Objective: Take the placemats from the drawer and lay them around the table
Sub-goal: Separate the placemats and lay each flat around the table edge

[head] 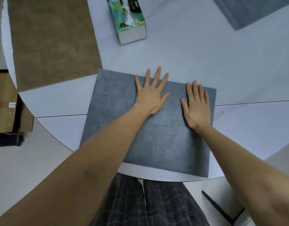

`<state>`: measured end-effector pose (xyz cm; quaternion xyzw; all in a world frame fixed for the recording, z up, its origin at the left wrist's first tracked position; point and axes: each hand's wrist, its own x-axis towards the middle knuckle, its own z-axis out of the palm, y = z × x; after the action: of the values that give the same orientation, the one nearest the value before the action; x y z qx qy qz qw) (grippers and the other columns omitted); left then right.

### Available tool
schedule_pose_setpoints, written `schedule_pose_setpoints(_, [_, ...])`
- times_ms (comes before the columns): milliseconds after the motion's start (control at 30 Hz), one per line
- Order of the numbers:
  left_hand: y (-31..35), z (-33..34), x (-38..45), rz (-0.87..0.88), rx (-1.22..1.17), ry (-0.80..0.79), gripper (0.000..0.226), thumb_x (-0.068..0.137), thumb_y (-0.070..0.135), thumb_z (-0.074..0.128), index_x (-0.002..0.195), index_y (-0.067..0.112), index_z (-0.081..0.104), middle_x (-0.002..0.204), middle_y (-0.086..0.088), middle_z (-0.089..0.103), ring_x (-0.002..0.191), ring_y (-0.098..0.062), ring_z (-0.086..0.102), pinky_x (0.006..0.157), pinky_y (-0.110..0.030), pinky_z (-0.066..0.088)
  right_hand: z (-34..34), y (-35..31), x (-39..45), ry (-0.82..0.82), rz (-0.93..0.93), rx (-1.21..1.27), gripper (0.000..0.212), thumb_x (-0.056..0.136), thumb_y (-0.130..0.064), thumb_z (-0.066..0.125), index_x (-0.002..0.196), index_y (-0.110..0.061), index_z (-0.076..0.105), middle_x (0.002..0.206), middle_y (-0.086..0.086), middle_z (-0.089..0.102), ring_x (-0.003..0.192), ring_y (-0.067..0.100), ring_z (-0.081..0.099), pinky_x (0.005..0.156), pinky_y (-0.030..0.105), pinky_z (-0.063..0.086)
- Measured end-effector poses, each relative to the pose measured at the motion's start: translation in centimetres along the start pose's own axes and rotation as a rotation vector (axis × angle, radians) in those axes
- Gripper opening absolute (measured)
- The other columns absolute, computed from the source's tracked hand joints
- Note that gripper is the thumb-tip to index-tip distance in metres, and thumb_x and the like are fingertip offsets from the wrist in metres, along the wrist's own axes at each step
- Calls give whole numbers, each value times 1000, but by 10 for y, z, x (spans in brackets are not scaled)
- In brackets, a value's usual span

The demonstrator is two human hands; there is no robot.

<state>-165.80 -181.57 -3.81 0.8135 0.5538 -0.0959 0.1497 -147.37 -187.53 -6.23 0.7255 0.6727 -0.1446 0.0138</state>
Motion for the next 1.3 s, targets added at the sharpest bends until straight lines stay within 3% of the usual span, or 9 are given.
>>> schedule_pose_setpoints(133, [13, 14, 9, 11, 24, -96, 69, 97, 62, 17, 152, 34, -14, 160, 3, -21, 146, -35, -18, 108, -71, -9, -1, 30, -8, 24, 132, 23, 57, 101, -47, 17, 152, -28, 2, 161, 2, -3, 149, 23, -5, 121, 43, -3])
schedule_pose_setpoints(333, [13, -9, 14, 27, 60, -302, 76, 96, 62, 27, 151, 34, -17, 159, 4, -25, 146, -35, -19, 110, -70, -1, -9, 55, -30, -45, 273, 38, 59, 101, -45, 18, 153, -24, -1, 161, -2, -5, 149, 17, -6, 119, 43, -8])
schedule_pose_setpoints(433, [8, -36, 18, 72, 51, -390, 81, 95, 53, 44, 154, 29, -7, 162, 1, -13, 148, -35, -3, 115, -62, 13, -29, 58, -41, -86, 429, 36, 58, 101, -43, 22, 150, -13, 18, 161, 9, 5, 149, 23, 3, 119, 46, -5])
schedule_pose_setpoints(533, [1, -70, 22, 110, 15, -354, 66, 97, 41, 46, 153, 17, 19, 158, -10, 21, 141, -32, 29, 112, -47, 31, -67, 61, -53, -49, 472, 70, 46, 100, -32, 33, 136, -5, 42, 148, 17, 36, 137, 29, 34, 118, 46, 11])
schedule_pose_setpoints(600, [1, -95, 26, 138, 57, -319, 56, 98, 41, 44, 147, 16, 33, 152, -9, 35, 136, -30, 38, 109, -43, 36, -100, 64, -53, -20, 482, 134, 42, 99, -29, 38, 131, -4, 47, 136, 18, 50, 124, 34, 48, 108, 42, 31])
schedule_pose_setpoints(667, [7, -124, 31, 168, 87, -275, 52, 98, 43, 43, 144, 19, 40, 148, -5, 41, 133, -27, 42, 106, -41, 39, -130, 69, -49, 18, 487, 210, 40, 99, -28, 41, 129, -4, 51, 131, 17, 56, 120, 34, 52, 98, 39, 40])
schedule_pose_setpoints(800, [36, -180, 44, 211, 97, -170, 49, 99, 41, 40, 144, 21, 39, 145, -1, 46, 130, -24, 45, 99, -39, 41, -181, 85, -26, 77, 413, 208, 35, 96, -27, 44, 122, -8, 57, 126, 11, 61, 114, 30, 56, 92, 37, 47])
schedule_pose_setpoints(967, [75, -212, 77, 210, 23, -84, 49, 99, 41, 41, 145, 23, 38, 146, 1, 45, 133, -23, 42, 103, -37, 38, -234, 126, 30, 56, 280, 43, 37, 97, -27, 42, 129, -10, 51, 131, 9, 57, 117, 31, 53, 92, 38, 46])
schedule_pose_setpoints(1300, [191, -181, 246, 46, -41, -127, 48, 99, 33, 43, 144, 17, 38, 143, -6, 43, 130, -26, 42, 99, -38, 40, -239, 264, 229, -105, -57, -169, 36, 94, -19, 46, 128, -6, 46, 131, 12, 47, 119, 31, 49, 91, 37, 44])
